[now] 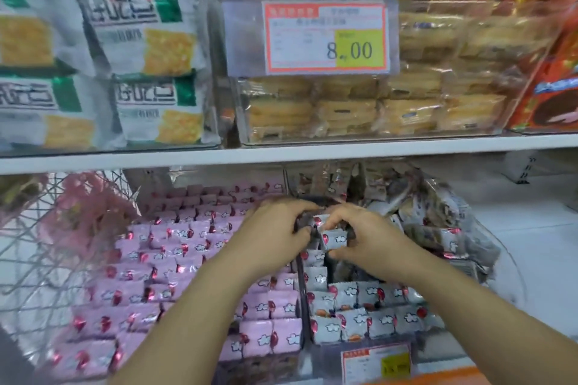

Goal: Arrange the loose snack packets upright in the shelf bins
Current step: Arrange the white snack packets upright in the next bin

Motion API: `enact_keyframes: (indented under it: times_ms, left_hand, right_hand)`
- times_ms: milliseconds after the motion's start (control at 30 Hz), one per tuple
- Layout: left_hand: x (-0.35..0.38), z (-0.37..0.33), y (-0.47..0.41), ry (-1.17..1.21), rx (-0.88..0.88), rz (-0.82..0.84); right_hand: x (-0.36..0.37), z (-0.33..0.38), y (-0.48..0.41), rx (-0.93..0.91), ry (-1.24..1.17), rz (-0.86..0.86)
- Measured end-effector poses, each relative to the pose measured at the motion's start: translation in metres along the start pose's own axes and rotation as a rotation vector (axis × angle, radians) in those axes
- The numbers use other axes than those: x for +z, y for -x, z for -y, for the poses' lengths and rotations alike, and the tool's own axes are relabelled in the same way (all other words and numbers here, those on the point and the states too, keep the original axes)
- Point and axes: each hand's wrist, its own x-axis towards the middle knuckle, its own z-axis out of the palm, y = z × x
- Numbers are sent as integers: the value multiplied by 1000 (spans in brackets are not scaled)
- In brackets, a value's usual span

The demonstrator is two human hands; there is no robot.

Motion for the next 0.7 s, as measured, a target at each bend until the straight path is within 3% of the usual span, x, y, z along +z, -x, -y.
enact_keyframes:
  times_ms: [167, 467, 700]
  left_hand:
    - [3, 0, 0, 8, -16, 26]
    - [0, 3, -5, 48, 45, 99]
    - [5, -4, -17, -110, 44, 244]
  right_hand:
    - [4, 3, -9, 74, 239, 52]
    - [12, 6, -20, 51, 728, -42]
    - [-9, 0, -30, 138, 385, 221]
